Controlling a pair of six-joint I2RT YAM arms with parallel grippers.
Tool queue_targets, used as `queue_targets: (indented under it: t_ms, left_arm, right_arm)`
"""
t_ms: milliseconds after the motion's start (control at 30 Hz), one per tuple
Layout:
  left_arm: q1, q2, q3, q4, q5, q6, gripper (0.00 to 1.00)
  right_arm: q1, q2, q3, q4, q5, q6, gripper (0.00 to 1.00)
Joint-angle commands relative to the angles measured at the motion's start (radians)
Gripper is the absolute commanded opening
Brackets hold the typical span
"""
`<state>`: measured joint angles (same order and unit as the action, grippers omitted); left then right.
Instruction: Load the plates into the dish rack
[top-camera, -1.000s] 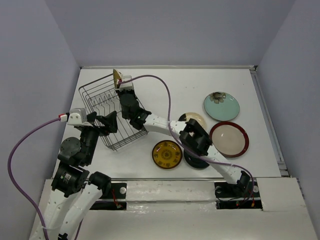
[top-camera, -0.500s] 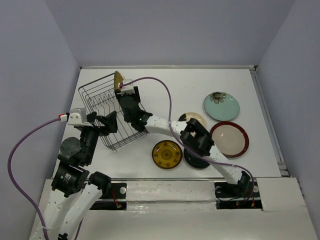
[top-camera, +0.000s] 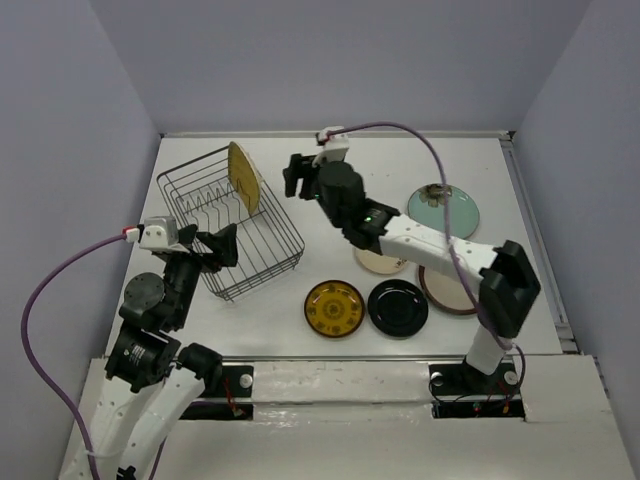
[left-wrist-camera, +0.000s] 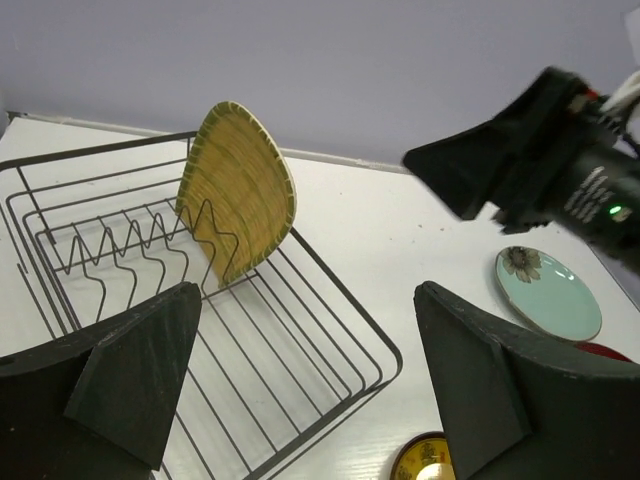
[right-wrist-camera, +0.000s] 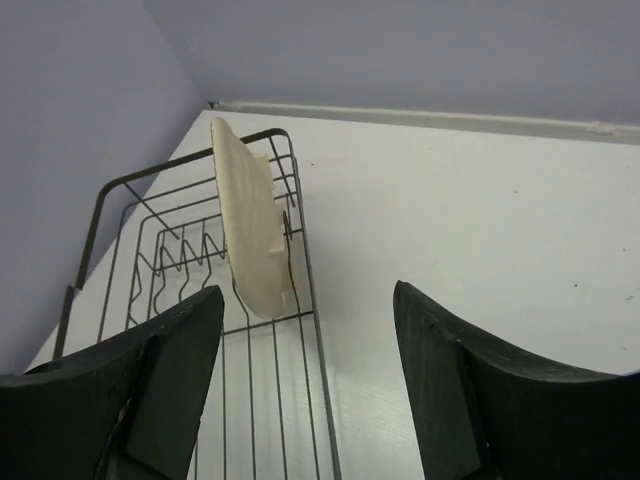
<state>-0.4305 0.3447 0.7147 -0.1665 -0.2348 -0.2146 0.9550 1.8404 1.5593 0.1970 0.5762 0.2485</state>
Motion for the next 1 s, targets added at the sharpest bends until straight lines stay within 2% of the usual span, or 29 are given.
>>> queue_targets:
  t_ms: [0,100,133,167,200,233,300,400,500,533,800,833,967]
  left_arm:
    - [0.003,0.022,-0.018,0.067,0.104,0.011,0.99]
    - [0.001,0.048,-0.023,0.081,0.184,0.011,0.99]
    - [0.001,0.060,-0.023,0.084,0.196,0.012,0.99]
    - [0.001,0.063,-0.024,0.085,0.218,0.012,0.99]
    - [-0.001,0.066,-0.024,0.088,0.226,0.012,0.99]
    - [-0.001,0.073,-0.029,0.091,0.230,0.011,0.99]
    - [-0.001,0.080,-0.032,0.097,0.265,0.011,0.99]
    - [-0.002,0.108,-0.032,0.101,0.285,0.009,0.99]
    - [-0.002,0.122,-0.032,0.102,0.293,0.009,0.99]
    - [-0.002,0.125,-0.034,0.102,0.293,0.009,0.99]
    - [-0.001,0.129,-0.035,0.104,0.298,0.012,0.99]
    - [-0.002,0.128,-0.035,0.105,0.302,0.012,0.99]
    - [-0.002,0.125,-0.037,0.108,0.315,0.011,0.99]
  right_arm:
    - [-0.175,-0.212,-0.306,-0.100,-0.367,0.246,0.69]
    - [-0.270,-0.341,-0.550,-0.116,-0.411,0.268,0.52]
    - [-0.291,-0.421,-0.600,-0.140,-0.409,0.267,0.41]
    - [-0.338,-0.458,-0.683,-0.154,-0.415,0.271,0.36]
    - [-0.338,-0.495,-0.683,-0.165,-0.424,0.273,0.33]
    - [-0.390,-0.557,-0.758,-0.174,-0.438,0.284,0.28]
    - [-0.499,-0.607,-0.847,-0.174,-0.501,0.304,0.26]
    - [-0.602,-0.662,-0.898,-0.173,-0.510,0.339,0.29]
    - [-0.767,-0.685,-0.932,-0.150,-0.499,0.382,0.44]
    - [-0.861,-0.675,-0.939,-0.119,-0.521,0.400,0.49]
    - [-1.217,-0.468,-0.920,0.022,-0.648,0.483,0.56]
    - [-1.237,-0.422,-0.912,0.048,-0.692,0.492,0.57]
    - [-1.257,-0.337,-0.881,0.059,-0.693,0.483,0.60]
